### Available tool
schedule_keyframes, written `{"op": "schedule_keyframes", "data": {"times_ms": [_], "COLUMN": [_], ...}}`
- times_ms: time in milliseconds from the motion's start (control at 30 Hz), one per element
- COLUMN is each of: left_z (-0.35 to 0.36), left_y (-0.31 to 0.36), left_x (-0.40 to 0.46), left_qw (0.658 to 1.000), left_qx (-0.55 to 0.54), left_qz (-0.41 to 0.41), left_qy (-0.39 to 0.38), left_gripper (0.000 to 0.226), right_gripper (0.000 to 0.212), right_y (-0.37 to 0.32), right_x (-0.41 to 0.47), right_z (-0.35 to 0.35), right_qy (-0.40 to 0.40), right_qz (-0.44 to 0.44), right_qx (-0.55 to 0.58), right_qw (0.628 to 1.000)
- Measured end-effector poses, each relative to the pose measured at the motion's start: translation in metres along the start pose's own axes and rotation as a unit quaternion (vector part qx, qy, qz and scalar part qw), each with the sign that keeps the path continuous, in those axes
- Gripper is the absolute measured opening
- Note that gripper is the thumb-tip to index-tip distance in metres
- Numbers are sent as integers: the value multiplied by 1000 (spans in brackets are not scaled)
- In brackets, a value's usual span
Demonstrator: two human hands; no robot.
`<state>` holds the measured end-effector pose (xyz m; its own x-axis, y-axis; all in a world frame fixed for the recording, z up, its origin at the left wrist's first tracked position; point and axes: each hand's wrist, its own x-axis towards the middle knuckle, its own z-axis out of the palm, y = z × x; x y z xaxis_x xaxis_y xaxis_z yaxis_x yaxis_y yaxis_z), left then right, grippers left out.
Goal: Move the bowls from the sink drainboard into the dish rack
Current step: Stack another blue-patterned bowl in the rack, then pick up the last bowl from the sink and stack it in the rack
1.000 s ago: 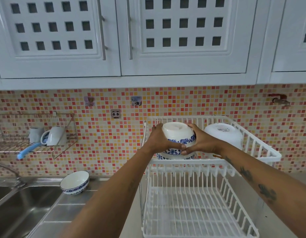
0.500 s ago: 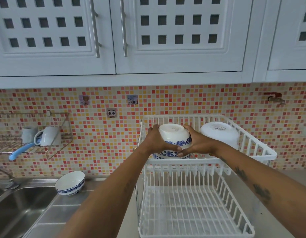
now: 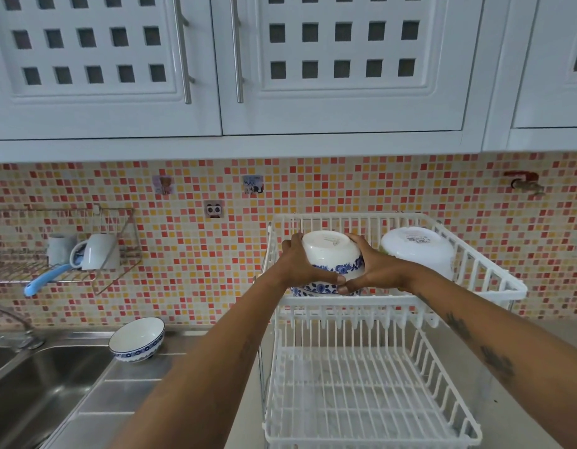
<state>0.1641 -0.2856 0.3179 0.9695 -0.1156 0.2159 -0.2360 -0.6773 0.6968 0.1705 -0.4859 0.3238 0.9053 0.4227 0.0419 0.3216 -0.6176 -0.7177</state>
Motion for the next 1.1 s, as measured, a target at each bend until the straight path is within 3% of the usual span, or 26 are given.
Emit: {"op": "schedule_keyframes", "data": {"times_ms": [300, 400, 500, 633, 700, 867, 967, 1100], "left_z": [0, -6, -19, -44, -59, -103, -126, -152], "left_y": [2, 5, 9, 2, -6, -59, -114, -189], "left_x": [-4, -5, -12, -23, -28, -47, -56, -69], "left_qw": [1000, 999, 993, 970, 956, 957, 948, 915], "left_qx": [12, -29, -100, -190, -230, -207, -235, -285], "left_qz": [7, 5, 38, 52, 34, -38, -100, -204], "left_qy": [-7, 13, 56, 139, 177, 199, 191, 202], "left_gripper": [121, 125, 111, 73, 59, 57, 62, 68], "right_gripper": [128, 122, 106, 86, 67, 24, 18, 30], "right_y": [-5, -19, -40, -84, -111, -174, -207, -234], "right_x": [-1, 2, 8, 25, 38, 74, 91, 121], "right_z": [3, 5, 8, 26, 42, 99, 136, 192], "right_qy": [-8, 24, 66, 138, 182, 247, 229, 165], "right_qz": [1, -44, -83, -155, -180, -233, -245, -216], "right_qx": [-27, -1, -20, -88, -75, 17, 73, 117], "right_qw": [1000, 999, 994, 974, 964, 940, 939, 955]}}
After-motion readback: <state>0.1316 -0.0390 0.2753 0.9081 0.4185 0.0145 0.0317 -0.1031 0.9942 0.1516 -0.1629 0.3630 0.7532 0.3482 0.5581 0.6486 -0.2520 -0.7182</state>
